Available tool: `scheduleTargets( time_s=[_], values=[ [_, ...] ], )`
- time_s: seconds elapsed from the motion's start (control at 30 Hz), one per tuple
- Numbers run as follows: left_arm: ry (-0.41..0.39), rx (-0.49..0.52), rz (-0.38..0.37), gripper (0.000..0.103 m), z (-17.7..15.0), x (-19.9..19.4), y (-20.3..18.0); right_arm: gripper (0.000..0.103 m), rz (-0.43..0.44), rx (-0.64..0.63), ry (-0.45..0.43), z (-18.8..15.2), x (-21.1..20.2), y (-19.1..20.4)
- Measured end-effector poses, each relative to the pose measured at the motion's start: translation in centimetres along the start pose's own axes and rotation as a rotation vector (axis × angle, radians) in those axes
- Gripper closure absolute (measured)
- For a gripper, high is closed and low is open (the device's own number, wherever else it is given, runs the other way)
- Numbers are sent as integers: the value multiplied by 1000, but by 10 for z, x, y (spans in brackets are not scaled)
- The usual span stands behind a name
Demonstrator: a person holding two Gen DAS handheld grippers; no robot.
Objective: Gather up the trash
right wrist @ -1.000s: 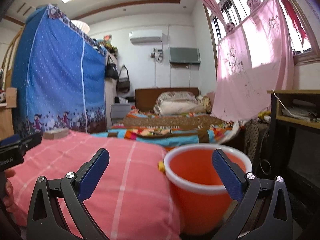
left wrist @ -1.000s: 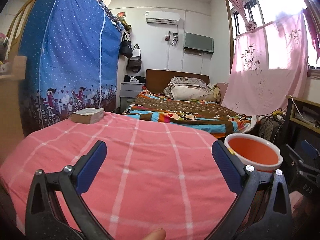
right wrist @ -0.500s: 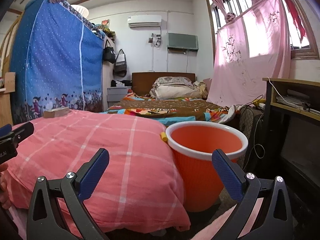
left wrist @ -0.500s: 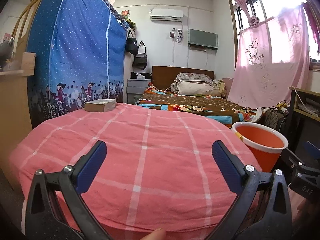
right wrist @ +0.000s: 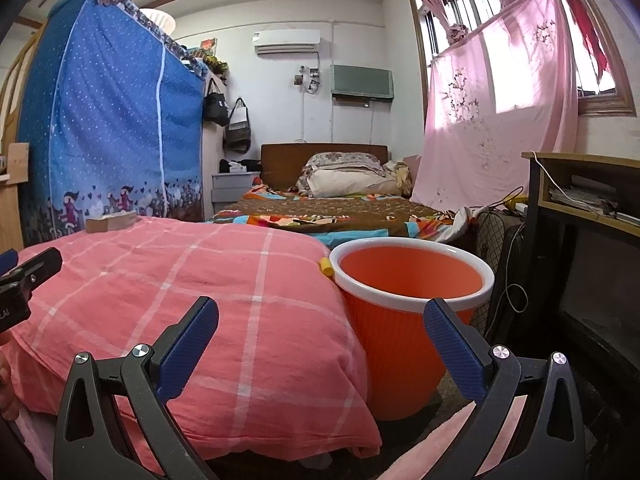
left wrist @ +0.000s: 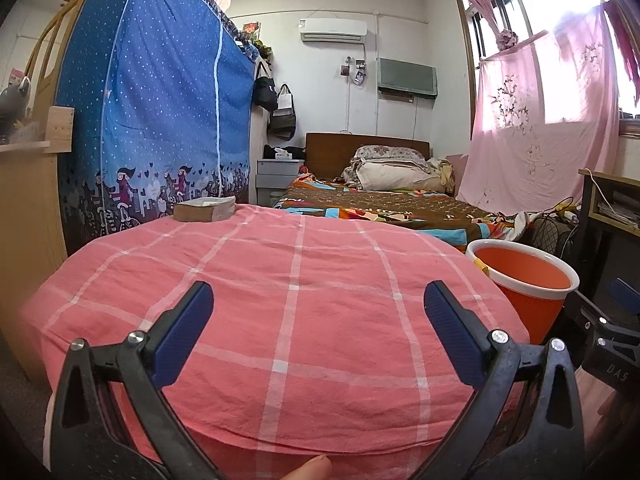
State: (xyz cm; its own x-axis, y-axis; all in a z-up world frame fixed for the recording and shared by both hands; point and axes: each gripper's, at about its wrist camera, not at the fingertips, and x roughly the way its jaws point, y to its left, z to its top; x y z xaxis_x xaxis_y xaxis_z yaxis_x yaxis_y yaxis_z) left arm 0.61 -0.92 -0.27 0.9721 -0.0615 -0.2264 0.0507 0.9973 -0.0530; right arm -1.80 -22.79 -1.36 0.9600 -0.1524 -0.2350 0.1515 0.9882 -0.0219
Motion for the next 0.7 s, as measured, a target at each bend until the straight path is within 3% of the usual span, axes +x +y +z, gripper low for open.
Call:
scheduleTargets(
  time_s=[0.7],
  values=[
    [4, -14, -1, 0, -1, -1, 3, 0, -2, 10, 2, -2, -1, -6]
  ],
)
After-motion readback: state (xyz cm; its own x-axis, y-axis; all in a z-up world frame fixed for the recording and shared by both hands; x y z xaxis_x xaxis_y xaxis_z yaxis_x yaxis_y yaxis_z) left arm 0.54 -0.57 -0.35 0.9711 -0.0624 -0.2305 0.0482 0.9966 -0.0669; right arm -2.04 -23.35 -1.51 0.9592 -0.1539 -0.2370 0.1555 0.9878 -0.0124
